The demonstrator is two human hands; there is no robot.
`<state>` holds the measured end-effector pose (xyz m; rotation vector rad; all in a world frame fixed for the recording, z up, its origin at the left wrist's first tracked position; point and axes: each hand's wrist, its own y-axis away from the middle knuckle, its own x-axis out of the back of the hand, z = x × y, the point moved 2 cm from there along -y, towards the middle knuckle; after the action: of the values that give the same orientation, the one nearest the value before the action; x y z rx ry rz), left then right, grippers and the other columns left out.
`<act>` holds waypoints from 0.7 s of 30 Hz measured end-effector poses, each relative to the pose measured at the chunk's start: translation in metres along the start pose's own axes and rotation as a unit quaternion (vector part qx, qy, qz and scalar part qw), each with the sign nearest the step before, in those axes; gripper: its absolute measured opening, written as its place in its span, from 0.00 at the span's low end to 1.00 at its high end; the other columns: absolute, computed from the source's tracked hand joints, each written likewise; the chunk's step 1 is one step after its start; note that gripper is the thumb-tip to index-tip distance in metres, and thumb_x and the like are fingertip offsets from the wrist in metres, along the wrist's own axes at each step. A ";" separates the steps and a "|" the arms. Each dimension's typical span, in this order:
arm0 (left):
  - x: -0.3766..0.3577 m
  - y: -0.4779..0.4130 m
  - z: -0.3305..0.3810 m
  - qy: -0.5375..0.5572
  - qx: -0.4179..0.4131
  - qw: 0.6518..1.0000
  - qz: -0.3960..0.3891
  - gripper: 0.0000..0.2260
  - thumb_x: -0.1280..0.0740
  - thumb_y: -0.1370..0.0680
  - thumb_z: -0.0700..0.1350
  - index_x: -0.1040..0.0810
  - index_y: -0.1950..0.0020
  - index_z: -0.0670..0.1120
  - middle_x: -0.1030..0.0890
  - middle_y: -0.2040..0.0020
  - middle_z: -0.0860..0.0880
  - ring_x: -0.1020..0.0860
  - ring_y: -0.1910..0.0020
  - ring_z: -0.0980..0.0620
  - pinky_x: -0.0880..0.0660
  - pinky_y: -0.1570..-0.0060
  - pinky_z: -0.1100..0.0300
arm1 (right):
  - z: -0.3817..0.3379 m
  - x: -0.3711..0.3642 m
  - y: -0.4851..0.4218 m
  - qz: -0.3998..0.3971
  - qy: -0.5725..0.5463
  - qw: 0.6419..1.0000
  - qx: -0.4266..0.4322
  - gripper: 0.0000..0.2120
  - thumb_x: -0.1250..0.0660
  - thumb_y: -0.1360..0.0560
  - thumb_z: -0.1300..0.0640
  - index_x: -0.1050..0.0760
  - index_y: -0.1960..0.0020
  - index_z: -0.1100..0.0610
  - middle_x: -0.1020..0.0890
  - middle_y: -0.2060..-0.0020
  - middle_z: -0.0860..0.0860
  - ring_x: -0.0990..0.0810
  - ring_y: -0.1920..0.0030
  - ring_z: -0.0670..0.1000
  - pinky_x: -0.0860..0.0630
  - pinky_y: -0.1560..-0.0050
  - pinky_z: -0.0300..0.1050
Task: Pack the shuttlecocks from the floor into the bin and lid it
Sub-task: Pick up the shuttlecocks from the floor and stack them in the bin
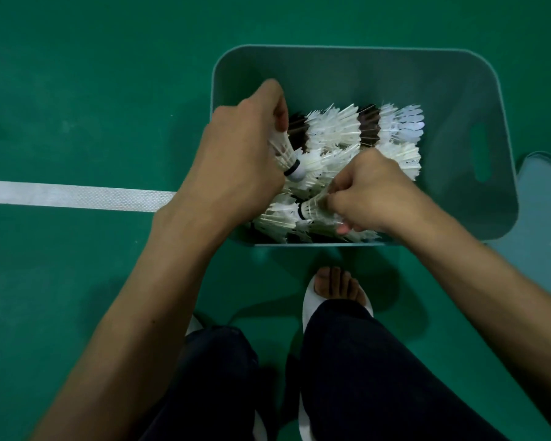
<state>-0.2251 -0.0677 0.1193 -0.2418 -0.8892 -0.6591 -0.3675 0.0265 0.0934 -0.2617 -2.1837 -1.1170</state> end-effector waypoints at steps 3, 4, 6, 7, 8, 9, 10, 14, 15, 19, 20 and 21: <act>0.003 0.001 0.000 0.022 0.002 0.999 0.042 0.17 0.33 0.28 0.33 0.30 0.43 0.47 0.21 0.57 0.46 0.22 0.59 0.42 0.24 0.60 0.43 | 0.000 -0.009 -0.004 -0.060 -0.075 0.995 -0.036 0.04 0.33 0.20 0.65 0.21 0.53 0.61 0.16 0.61 0.57 0.15 0.71 0.50 0.23 0.75 0.40; 0.003 0.001 0.000 0.022 0.003 0.998 0.055 0.17 0.34 0.27 0.32 0.30 0.41 0.46 0.21 0.57 0.45 0.22 0.58 0.42 0.24 0.59 0.43 | 0.001 -0.009 -0.006 -0.076 -0.103 0.990 -0.051 0.06 0.35 0.19 0.67 0.22 0.53 0.61 0.17 0.61 0.57 0.15 0.70 0.50 0.22 0.76 0.39; 0.006 0.000 0.000 0.025 0.001 0.997 0.073 0.17 0.35 0.25 0.31 0.31 0.39 0.44 0.21 0.56 0.46 0.22 0.56 0.42 0.25 0.56 0.43 | 0.005 -0.008 -0.010 -0.097 -0.166 0.978 -0.076 0.09 0.39 0.19 0.69 0.24 0.54 0.59 0.18 0.59 0.55 0.15 0.67 0.52 0.18 0.72 0.42; 0.006 -0.001 0.000 0.027 0.000 0.997 0.077 0.16 0.35 0.25 0.31 0.31 0.39 0.43 0.21 0.56 0.46 0.23 0.55 0.42 0.26 0.55 0.43 | 0.008 -0.008 -0.011 -0.106 -0.191 0.972 -0.087 0.10 0.39 0.19 0.70 0.25 0.54 0.58 0.19 0.57 0.54 0.14 0.66 0.53 0.17 0.69 0.44; 0.007 -0.001 0.000 0.026 0.000 0.996 0.080 0.16 0.35 0.24 0.32 0.30 0.39 0.43 0.21 0.56 0.46 0.23 0.55 0.43 0.27 0.55 0.44 | 0.009 -0.007 -0.013 -0.115 -0.206 0.967 -0.095 0.10 0.39 0.19 0.70 0.26 0.54 0.58 0.18 0.55 0.53 0.14 0.64 0.54 0.17 0.68 0.45; 0.006 -0.001 -0.001 0.020 -0.002 0.996 0.081 0.15 0.36 0.24 0.32 0.29 0.40 0.44 0.21 0.55 0.46 0.23 0.55 0.43 0.28 0.54 0.44 | 0.010 -0.008 -0.014 -0.121 -0.211 0.965 -0.099 0.09 0.38 0.19 0.69 0.26 0.54 0.58 0.17 0.52 0.53 0.13 0.64 0.54 0.17 0.69 0.44; 0.006 -0.001 -0.002 0.010 -0.005 0.997 0.080 0.14 0.36 0.25 0.32 0.28 0.42 0.44 0.20 0.55 0.46 0.23 0.55 0.43 0.29 0.54 0.46 | 0.010 -0.011 -0.015 -0.123 -0.207 0.965 -0.101 0.08 0.36 0.20 0.68 0.25 0.54 0.57 0.16 0.49 0.55 0.13 0.64 0.54 0.19 0.71 0.42; 0.001 0.002 -0.003 0.002 -0.017 0.999 0.048 0.14 0.37 0.28 0.33 0.24 0.46 0.47 0.19 0.57 0.47 0.22 0.56 0.43 0.26 0.54 0.46 | 0.000 -0.026 -0.020 -0.128 -0.149 0.977 -0.080 0.04 0.27 0.23 0.63 0.21 0.54 0.57 0.13 0.52 0.57 0.17 0.62 0.52 0.25 0.70 0.38; 0.000 0.002 -0.003 0.003 -0.020 0.999 0.039 0.14 0.36 0.28 0.34 0.23 0.46 0.47 0.19 0.58 0.48 0.22 0.56 0.44 0.25 0.55 0.46 | -0.004 -0.027 -0.019 -0.134 -0.127 0.981 -0.065 0.03 0.26 0.24 0.60 0.20 0.53 0.57 0.13 0.56 0.56 0.18 0.63 0.51 0.27 0.71 0.37; 0.000 0.002 -0.003 0.000 -0.017 0.999 0.030 0.14 0.35 0.28 0.35 0.22 0.47 0.50 0.19 0.58 0.51 0.21 0.56 0.45 0.23 0.54 0.47 | -0.013 -0.027 -0.018 -0.154 -0.136 0.978 -0.031 0.09 0.25 0.25 0.60 0.20 0.47 0.62 0.14 0.61 0.56 0.15 0.64 0.50 0.19 0.69 0.40; 0.000 0.001 -0.004 0.000 -0.016 0.999 0.035 0.14 0.35 0.28 0.35 0.22 0.47 0.50 0.19 0.59 0.51 0.21 0.56 0.45 0.24 0.54 0.48 | -0.013 -0.024 -0.017 -0.162 -0.151 0.975 -0.030 0.11 0.25 0.25 0.62 0.20 0.45 0.64 0.14 0.59 0.57 0.14 0.65 0.50 0.17 0.67 0.42; 0.001 0.001 -0.004 0.000 -0.016 0.999 0.040 0.14 0.35 0.28 0.35 0.21 0.47 0.50 0.19 0.59 0.51 0.21 0.56 0.46 0.23 0.54 0.48 | -0.013 -0.019 -0.015 -0.167 -0.156 0.973 -0.027 0.11 0.25 0.25 0.63 0.20 0.45 0.65 0.14 0.56 0.58 0.13 0.65 0.50 0.16 0.65 0.42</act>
<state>-0.2218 -0.0694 0.1172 -0.3045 -0.8652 -0.5990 -0.3540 0.0095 0.0770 -0.0989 -2.5451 -1.3996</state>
